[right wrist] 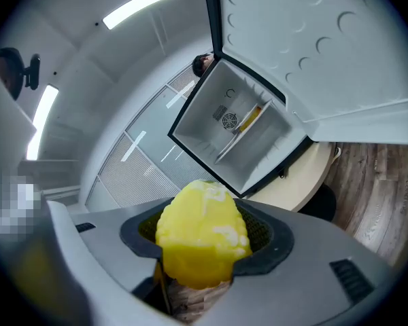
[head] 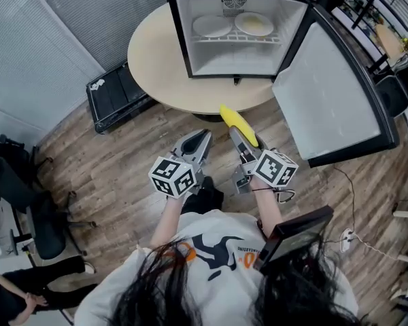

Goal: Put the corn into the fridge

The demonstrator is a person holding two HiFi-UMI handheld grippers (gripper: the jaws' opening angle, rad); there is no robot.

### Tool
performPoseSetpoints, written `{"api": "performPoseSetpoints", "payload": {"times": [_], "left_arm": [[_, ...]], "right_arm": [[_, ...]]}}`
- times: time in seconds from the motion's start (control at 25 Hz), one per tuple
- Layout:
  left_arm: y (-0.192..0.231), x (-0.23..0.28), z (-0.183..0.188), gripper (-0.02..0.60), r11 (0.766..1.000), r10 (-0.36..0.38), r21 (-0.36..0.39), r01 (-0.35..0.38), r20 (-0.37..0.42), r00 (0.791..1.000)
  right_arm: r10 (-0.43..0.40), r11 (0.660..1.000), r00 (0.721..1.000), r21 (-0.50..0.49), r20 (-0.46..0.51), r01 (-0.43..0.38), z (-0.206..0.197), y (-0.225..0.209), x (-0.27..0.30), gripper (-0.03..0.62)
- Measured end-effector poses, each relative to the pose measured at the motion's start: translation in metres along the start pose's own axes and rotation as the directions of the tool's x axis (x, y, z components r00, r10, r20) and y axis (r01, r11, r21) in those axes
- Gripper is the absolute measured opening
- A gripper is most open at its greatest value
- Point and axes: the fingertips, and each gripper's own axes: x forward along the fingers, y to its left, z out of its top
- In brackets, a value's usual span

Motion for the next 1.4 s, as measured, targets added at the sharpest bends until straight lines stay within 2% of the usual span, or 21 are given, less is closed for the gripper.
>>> {"api": "performPoseSetpoints", "payload": {"times": [0.28, 0.52, 0.92, 1.16, 1.4], "left_arm": [[0.054, 0.025, 0.024, 0.031, 0.999, -0.040, -0.011, 0.040, -0.008, 0.999], [0.081, 0.039, 0.032, 0.031, 0.998, -0.066, -0.016, 0.066, -0.021, 0.998], [0.091, 0.050, 0.028, 0.031, 0.995, -0.092, -0.039, 0.090, -0.050, 0.995], [0.102, 0.060, 0.030, 0.031, 0.996, -0.072, -0.046, 0.070, -0.044, 0.996], [0.117, 0.080, 0.034, 0.031, 0.998, -0.049, -0.050, 0.046, -0.050, 0.998]], "right_arm": [[-0.032, 0.999, 0.999, -0.002, -0.001, 0.032, 0.010, -0.001, 0.061, 0.252], [-0.047, 0.999, 0.999, 0.006, 0.004, 0.047, 0.012, -0.003, 0.091, 0.252], [-0.068, 0.997, 0.997, 0.027, 0.026, 0.067, 0.021, -0.006, 0.098, 0.252], [-0.089, 0.996, 0.995, 0.016, 0.035, 0.089, 0.036, -0.018, 0.106, 0.252], [-0.096, 0.995, 0.995, 0.020, 0.006, 0.096, 0.047, -0.036, 0.125, 0.252]]}}
